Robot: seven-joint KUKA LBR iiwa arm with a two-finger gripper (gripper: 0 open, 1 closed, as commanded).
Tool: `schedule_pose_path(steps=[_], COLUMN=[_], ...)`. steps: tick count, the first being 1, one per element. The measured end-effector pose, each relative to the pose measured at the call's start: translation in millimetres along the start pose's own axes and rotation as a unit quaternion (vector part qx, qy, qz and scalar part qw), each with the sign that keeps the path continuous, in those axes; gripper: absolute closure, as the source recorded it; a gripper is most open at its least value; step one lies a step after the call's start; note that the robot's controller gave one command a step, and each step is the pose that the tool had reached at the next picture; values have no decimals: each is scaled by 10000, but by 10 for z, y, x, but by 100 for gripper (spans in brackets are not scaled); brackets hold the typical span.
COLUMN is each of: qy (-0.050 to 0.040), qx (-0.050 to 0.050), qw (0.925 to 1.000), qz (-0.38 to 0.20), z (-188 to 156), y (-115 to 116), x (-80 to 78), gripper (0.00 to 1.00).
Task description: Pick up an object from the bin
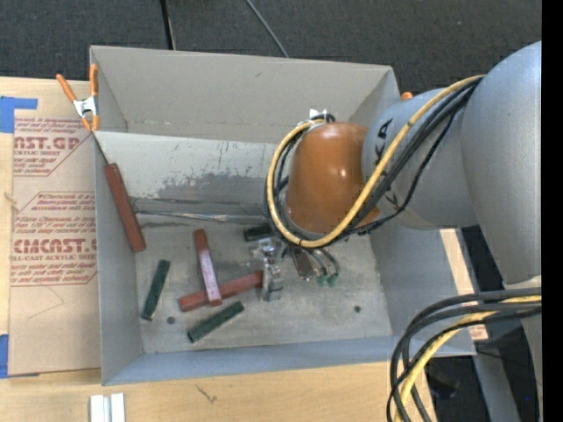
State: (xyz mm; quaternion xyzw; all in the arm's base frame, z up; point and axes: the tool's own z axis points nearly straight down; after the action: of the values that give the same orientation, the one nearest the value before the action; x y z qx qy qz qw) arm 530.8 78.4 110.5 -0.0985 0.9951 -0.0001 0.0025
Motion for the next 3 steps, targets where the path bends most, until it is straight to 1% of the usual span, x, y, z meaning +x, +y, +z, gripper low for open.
schedule_pose_path(steps=[1,2,3], qy=[9,10,10], qx=[-4,-5,-5], qw=[9988,9988,9988], qz=[486,486,486], z=[-1074,-1074,-1074], y=[-401,-400,-400], x=[-241,-241,-241], gripper=[100,0,0])
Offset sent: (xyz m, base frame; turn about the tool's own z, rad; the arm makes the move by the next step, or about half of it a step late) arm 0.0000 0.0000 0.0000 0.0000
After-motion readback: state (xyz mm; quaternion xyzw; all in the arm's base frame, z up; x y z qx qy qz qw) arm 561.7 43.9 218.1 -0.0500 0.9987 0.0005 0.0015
